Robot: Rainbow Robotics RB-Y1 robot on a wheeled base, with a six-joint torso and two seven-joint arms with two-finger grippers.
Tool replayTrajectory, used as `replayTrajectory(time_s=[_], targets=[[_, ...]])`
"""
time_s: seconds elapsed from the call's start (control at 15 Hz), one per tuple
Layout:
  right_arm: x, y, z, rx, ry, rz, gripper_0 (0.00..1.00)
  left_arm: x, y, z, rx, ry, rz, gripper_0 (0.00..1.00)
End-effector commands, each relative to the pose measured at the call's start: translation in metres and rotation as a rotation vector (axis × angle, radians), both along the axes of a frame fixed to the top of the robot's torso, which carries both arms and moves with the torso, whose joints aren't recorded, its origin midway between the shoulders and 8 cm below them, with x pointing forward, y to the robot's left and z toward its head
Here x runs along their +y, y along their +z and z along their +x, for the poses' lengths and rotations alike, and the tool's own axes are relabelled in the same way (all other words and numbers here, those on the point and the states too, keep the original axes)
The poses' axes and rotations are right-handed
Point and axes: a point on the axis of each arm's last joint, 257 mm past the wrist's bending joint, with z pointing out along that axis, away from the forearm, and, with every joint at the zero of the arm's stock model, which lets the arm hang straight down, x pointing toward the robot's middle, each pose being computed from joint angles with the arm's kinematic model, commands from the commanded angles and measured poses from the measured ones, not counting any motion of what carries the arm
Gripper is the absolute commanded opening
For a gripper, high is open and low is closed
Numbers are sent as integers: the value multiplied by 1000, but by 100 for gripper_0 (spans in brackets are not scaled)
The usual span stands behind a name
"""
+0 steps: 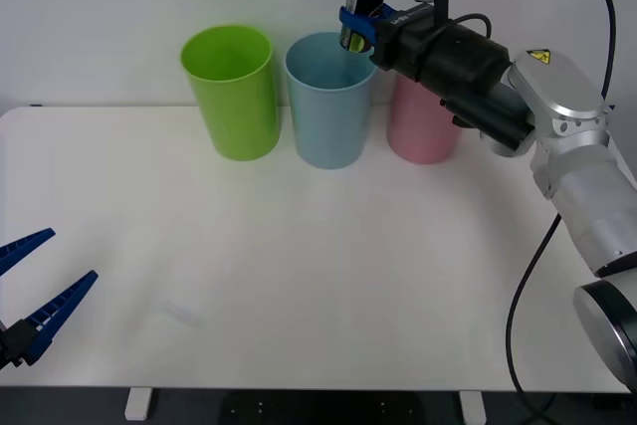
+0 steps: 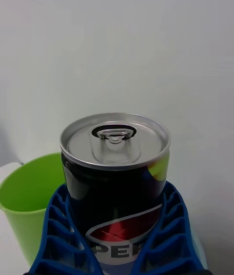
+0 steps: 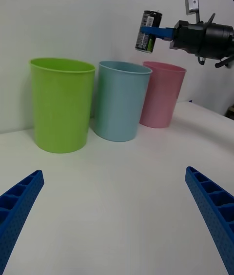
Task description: Grasp the object on the table and drop it into the matching bin: aluminum can to the light blue bin, PET bottle to the pink bin.
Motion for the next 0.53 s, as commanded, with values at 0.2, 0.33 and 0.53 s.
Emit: replayTrajectory(time_s=[0.2, 0.33, 0.53], targets=[[22, 3, 9, 6, -21, 2, 0, 0, 0, 0, 0, 0, 0, 100], [25, 2, 8, 4, -19, -2, 0, 0, 0, 0, 0, 0, 0, 100], [26, 1, 8, 1, -20, -8, 0, 0, 0, 0, 0, 0, 0, 100]])
